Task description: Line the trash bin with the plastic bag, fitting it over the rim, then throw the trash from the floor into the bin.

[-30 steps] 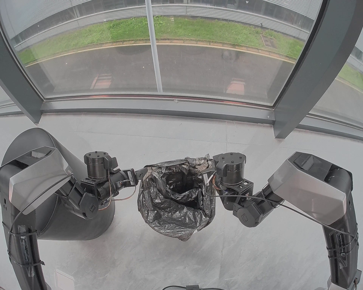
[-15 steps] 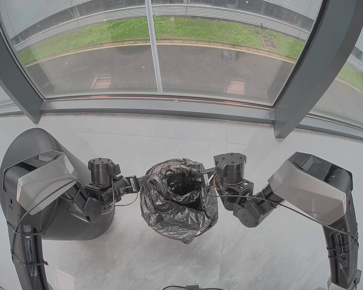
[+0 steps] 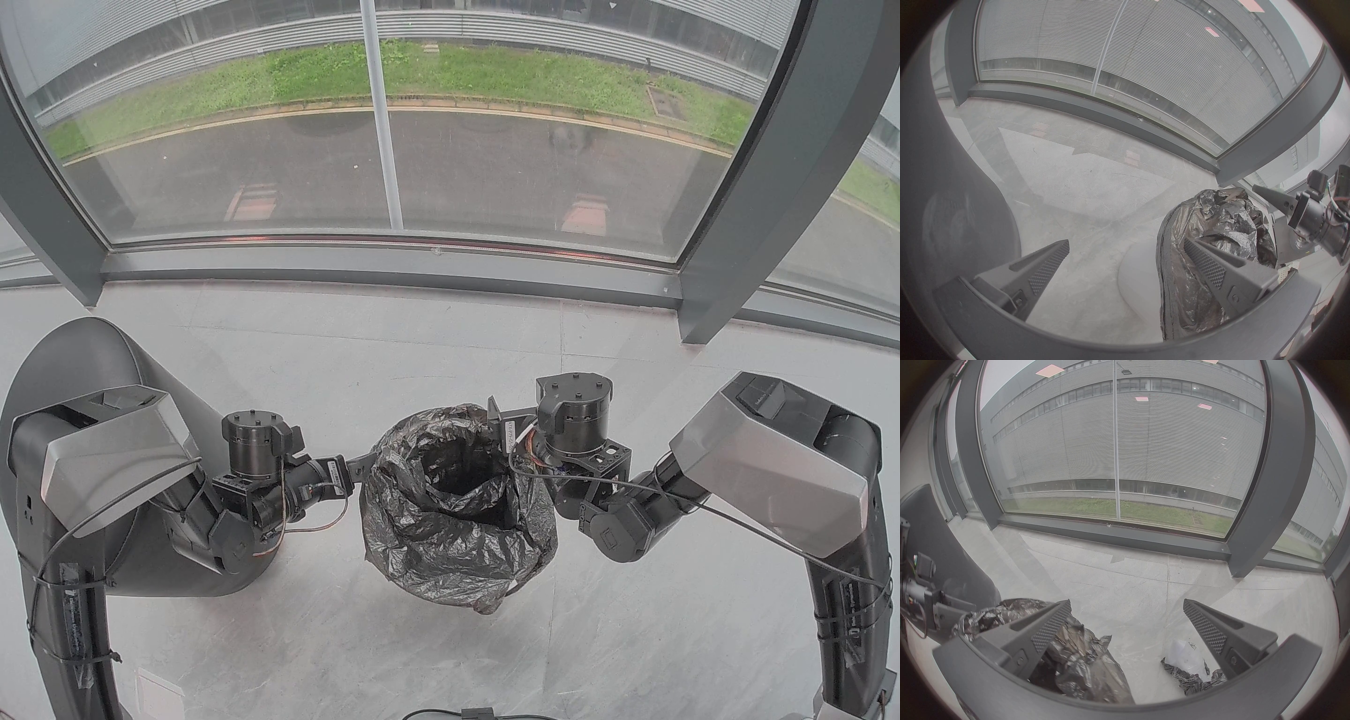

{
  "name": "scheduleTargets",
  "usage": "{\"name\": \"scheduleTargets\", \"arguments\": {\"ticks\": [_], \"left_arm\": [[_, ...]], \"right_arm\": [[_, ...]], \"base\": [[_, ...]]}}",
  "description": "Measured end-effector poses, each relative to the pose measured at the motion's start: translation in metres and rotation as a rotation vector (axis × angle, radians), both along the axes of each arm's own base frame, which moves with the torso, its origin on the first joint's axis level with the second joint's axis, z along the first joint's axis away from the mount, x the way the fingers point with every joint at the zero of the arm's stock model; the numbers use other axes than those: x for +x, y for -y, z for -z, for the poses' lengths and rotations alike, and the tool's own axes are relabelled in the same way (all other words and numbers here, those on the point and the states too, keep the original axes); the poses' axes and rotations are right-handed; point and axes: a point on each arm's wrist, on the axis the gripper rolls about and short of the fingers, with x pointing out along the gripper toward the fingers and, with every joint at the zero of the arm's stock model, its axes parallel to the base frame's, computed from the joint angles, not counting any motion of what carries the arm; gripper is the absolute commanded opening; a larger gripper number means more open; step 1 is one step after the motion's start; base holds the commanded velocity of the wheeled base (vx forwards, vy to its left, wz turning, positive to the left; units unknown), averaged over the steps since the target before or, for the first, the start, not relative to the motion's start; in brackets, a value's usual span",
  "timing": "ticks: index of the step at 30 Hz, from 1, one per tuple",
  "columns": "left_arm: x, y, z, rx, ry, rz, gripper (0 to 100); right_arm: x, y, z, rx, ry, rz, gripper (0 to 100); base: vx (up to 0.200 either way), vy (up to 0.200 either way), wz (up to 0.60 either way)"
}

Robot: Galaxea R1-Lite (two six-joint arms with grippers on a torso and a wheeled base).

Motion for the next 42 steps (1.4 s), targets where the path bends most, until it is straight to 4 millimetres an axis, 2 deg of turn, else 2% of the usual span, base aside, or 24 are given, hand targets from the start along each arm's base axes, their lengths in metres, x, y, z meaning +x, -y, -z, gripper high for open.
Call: {"name": "scheduleTargets", "arguments": {"ticks": [9,14,19,20,22,28,31,36,42], "left_arm": [[-0.011,-0.001,0.018,0.014,-0.055,0.007,100],[-0.012,-0.002,0.02,0.009,-0.059,0.002,100],[-0.013,-0.003,0.002,-0.03,-0.008,-0.012,100],[-0.017,-0.004,-0.011,-0.041,0.017,-0.017,100],[-0.02,-0.005,-0.019,-0.048,0.035,-0.019,100],[-0.046,-0.006,-0.049,-0.074,0.066,-0.004,100],[-0.067,0.006,-0.055,-0.09,0.051,0.042,100],[-0.106,0.041,-0.064,-0.171,0.023,0.159,100],[-0.14,0.077,-0.073,-0.24,0.016,0.294,100]], "right_arm": [[-0.01,-0.007,-0.001,0.026,-0.012,-0.022,100],[-0.013,-0.008,-0.009,0.04,0.0,-0.026,100],[-0.017,-0.007,-0.02,0.056,0.013,-0.028,100],[-0.019,-0.005,-0.025,0.065,0.019,-0.028,100],[-0.02,-0.005,-0.028,0.073,0.023,-0.029,100],[-0.028,-0.001,-0.042,0.132,0.034,-0.026,100],[-0.032,0.003,-0.049,0.177,0.035,-0.022,100],[-0.04,0.012,-0.056,0.252,0.025,-0.011,100],[-0.048,0.021,-0.059,0.32,0.009,-0.036,100]], "base": [[0.0,0.0,0.0],[0.0,0.0,0.0],[0.0,0.0,0.0],[0.0,0.0,0.0],[0.0,0.0,0.0],[0.0,0.0,0.0],[0.0,0.0,0.0],[0.0,0.0,0.0],[0.0,0.0,0.0]]}}
